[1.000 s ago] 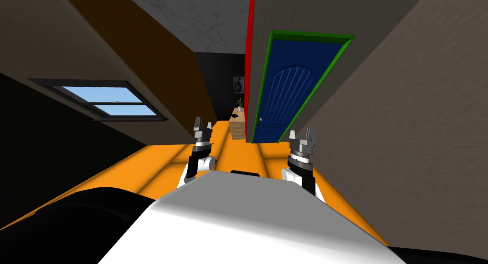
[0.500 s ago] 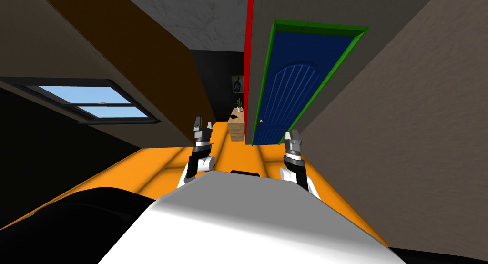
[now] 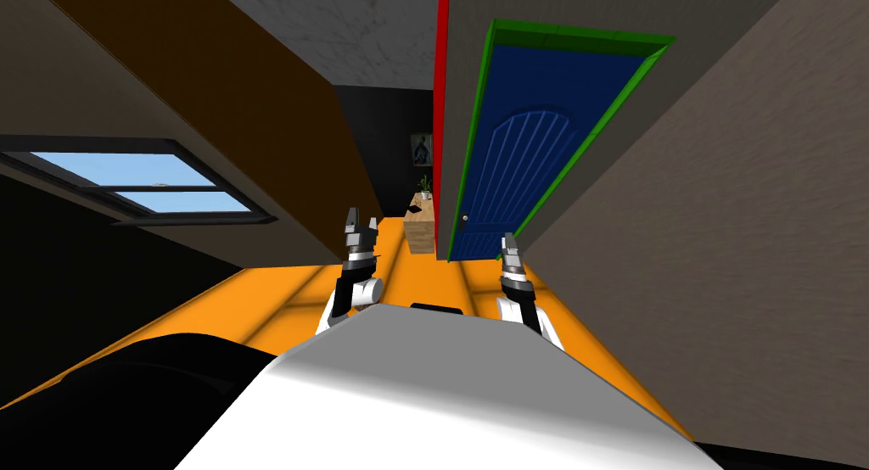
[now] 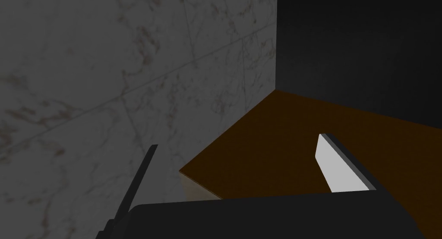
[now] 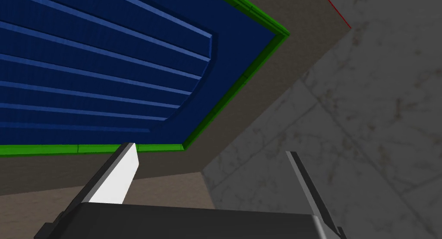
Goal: Pull the door open
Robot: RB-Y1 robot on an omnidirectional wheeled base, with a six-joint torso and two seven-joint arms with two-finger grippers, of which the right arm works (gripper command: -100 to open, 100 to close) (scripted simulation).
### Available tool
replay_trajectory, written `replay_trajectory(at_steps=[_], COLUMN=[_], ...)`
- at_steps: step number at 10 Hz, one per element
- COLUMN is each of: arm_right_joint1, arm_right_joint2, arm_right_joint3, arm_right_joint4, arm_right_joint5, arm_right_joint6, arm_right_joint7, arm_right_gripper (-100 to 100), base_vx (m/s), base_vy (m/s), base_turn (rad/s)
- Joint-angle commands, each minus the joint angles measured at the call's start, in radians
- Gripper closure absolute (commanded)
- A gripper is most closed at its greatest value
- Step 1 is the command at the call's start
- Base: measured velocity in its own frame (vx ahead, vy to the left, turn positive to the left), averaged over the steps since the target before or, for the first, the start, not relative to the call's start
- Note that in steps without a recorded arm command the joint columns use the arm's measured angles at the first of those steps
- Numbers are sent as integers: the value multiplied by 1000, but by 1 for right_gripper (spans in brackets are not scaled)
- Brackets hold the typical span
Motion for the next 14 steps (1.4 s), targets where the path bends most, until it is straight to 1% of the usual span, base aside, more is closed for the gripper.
replay_trajectory(at_steps=[1,14], arm_right_joint1=[-14,-132], arm_right_joint2=[-10,-89], arm_right_joint3=[-1,2], arm_right_joint4=[37,322], arm_right_joint5=[20,202], arm_right_joint6=[1,42], arm_right_joint7=[30,278], arm_right_gripper=[-100,-100], base_vx=[96,98], base_vy=[9,3], base_turn=[-15,-14])
